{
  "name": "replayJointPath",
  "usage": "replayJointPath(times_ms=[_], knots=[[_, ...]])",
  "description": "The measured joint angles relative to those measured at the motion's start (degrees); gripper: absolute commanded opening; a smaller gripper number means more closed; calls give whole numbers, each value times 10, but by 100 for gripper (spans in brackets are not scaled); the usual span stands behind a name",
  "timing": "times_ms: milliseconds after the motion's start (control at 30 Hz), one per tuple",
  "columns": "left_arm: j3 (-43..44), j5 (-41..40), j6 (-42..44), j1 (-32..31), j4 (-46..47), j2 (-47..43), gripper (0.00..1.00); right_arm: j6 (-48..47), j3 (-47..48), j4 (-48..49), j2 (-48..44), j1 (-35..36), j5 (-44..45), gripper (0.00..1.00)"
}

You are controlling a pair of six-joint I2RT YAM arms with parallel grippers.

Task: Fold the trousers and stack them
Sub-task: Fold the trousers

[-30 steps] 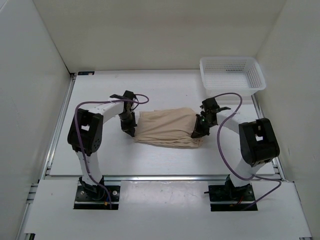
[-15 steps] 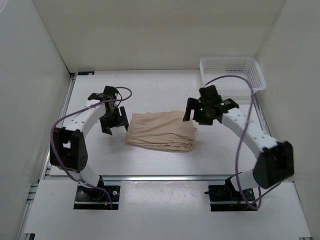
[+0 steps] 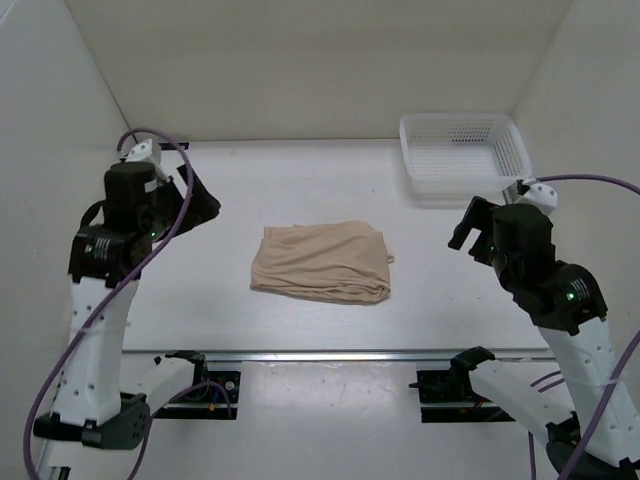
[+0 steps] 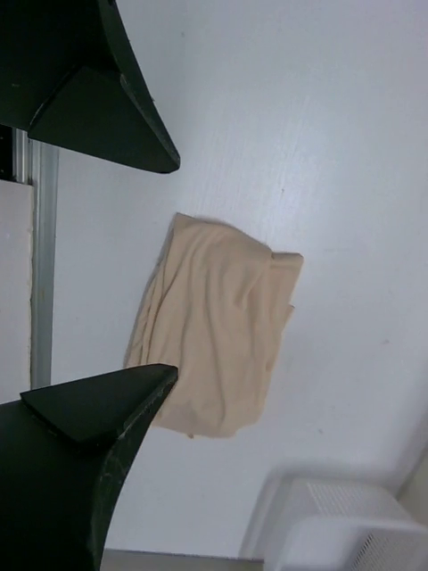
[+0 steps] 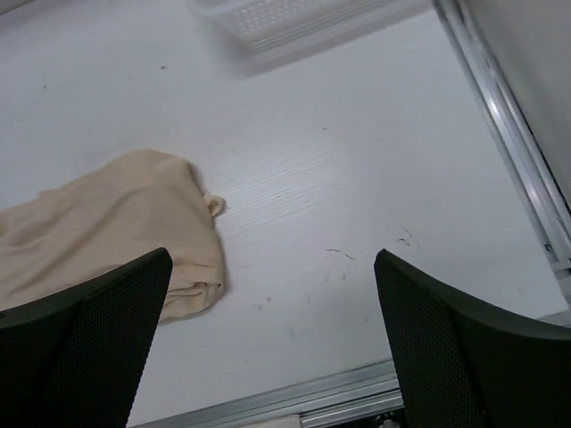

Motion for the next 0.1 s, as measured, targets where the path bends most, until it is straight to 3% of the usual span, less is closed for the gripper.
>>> replayJointPath(times_ms=[100], knots=[[0, 3, -5, 0, 5, -47, 99, 9, -11, -31, -29, 0, 30, 99]])
